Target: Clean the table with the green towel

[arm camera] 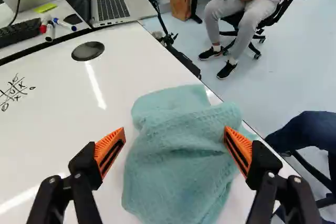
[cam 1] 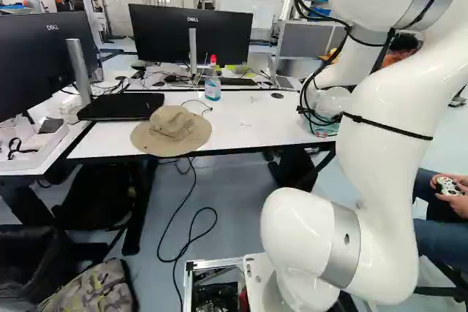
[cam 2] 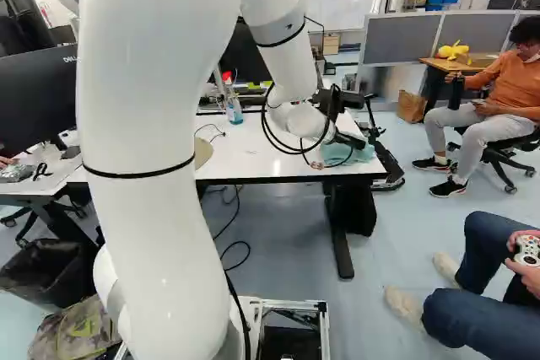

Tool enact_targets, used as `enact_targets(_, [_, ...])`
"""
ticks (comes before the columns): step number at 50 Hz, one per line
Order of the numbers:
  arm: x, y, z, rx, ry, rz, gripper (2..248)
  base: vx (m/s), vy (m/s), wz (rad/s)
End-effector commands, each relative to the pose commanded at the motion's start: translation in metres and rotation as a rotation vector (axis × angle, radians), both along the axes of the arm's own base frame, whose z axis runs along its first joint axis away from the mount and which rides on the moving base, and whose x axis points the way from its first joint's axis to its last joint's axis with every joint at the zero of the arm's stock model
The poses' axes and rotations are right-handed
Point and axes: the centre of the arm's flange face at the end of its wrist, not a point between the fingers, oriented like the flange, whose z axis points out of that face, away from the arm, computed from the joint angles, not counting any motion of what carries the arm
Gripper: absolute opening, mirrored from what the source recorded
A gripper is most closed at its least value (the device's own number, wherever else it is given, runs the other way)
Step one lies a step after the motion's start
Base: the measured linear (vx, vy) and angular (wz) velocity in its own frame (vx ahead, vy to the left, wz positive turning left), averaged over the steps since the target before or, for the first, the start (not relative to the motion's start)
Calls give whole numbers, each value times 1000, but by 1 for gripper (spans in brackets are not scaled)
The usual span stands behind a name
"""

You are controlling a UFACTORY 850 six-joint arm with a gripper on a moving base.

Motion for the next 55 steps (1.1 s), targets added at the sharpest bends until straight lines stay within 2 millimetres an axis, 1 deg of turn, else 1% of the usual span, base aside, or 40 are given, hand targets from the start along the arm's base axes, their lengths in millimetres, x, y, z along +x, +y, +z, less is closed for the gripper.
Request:
enact_targets(19, [-1,-1,-2,14,23,-2,247,0,0,0])
enact_targets(20, [-1,-1,-2,14,23,-2,214,0,0,0])
enact_targets(24, [-1,-1,-2,14,23,-2,214,0,0,0])
enact_targets(25, [-1,-1,-2,14,23,-2,176,0,0,0])
enact_targets(29, [-1,-1,-2,14,23,-2,176,0,0,0])
enact_targets(30, [-1,-1,-2,14,23,-2,138,0,0,0])
enact_targets(34, [-1,-1,-2,14,23,-2,138,0,0,0])
enact_targets(35, [-1,-1,-2,14,23,-2,101,0,0,0])
enact_targets(40, [-1,-1,-2,14,23,-2,101,0,0,0])
enact_targets(41, [-1,-1,-2,14,23,-2,67,0,0,0])
enact_targets(45, [-1,-1,-2,14,23,-2,67,0,0,0])
enact_targets(46, [-1,-1,-2,14,23,-2,51,0,0,0])
enact_targets(55, [-1,0,1,12,19,-1,49,0,0,0])
